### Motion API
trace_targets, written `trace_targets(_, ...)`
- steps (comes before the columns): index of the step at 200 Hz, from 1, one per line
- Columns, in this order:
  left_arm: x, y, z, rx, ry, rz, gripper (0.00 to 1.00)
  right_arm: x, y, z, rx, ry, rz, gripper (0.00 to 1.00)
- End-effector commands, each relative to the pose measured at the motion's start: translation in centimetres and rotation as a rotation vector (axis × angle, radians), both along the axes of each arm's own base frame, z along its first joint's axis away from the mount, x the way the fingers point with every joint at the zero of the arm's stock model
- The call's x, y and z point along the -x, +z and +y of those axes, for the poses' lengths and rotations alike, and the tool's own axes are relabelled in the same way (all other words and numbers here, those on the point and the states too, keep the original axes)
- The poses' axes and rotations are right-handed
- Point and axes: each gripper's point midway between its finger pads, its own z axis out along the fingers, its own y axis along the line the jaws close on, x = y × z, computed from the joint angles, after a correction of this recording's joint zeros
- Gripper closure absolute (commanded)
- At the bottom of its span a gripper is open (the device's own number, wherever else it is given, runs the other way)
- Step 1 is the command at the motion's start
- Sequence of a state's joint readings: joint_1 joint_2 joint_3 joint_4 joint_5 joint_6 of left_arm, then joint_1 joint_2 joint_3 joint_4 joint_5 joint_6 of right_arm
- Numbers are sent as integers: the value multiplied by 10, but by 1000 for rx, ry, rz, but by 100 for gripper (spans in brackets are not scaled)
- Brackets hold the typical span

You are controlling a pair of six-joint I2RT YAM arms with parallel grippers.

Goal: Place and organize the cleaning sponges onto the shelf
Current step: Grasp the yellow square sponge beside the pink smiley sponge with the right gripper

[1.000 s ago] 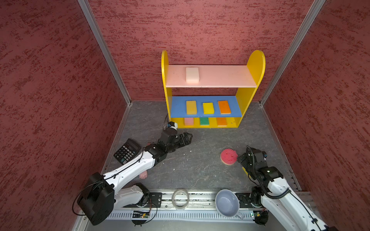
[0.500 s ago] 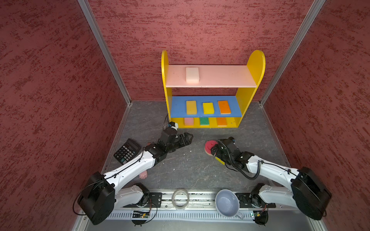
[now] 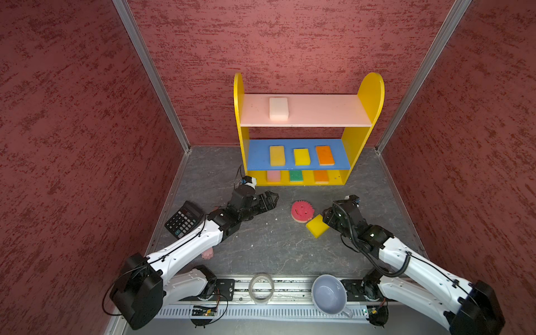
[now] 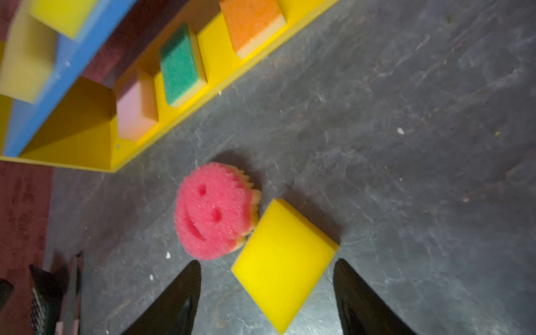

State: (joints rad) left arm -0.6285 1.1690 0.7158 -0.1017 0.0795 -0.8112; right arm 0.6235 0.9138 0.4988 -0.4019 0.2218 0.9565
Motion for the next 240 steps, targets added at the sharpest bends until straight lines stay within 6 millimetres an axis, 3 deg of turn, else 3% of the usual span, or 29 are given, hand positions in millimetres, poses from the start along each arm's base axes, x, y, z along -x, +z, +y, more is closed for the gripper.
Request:
trace_targets(1,-4,2,-9,29,-18,3,9,16,-30,9,-50,40,101,32)
trace_targets(32,-3,-1,-11,17,-22,17,10,9,-45,32,-111,86,144,26)
trace_targets(55,1,-5,-7,5,-11,30,10,1,-50,36,-103,82,138,31)
trace_targets(84,3,-10,5,-5,29,44,9,-7,-47,32,-129,58,98,48)
trace_targets(110,2,-9,10,-9,44,42,9,-9,-55,25,-139,50,126,75)
trace_targets(127,-1,-7,12,-4,48,41,9,-13,-52,21,-111,62,115,86)
trace_targets(144,-3,-3,11,0,44,33,9,-23,-37,15,-61,83,80,93)
trace_targets(163,-4,-2,11,-10,42,32,9,-37,-7,13,16,145,-4,100)
trace_targets(181,-5,1,11,-2,38,32,9,-47,22,15,99,221,-67,100)
trace_targets(198,-5,3,14,1,45,27,9,-50,34,14,146,249,-62,100)
trace_targets(227,-3,2,21,19,64,24,9,-39,17,24,88,273,40,100)
trace_targets(240,-1,0,24,10,70,31,9,-29,2,23,53,244,105,78)
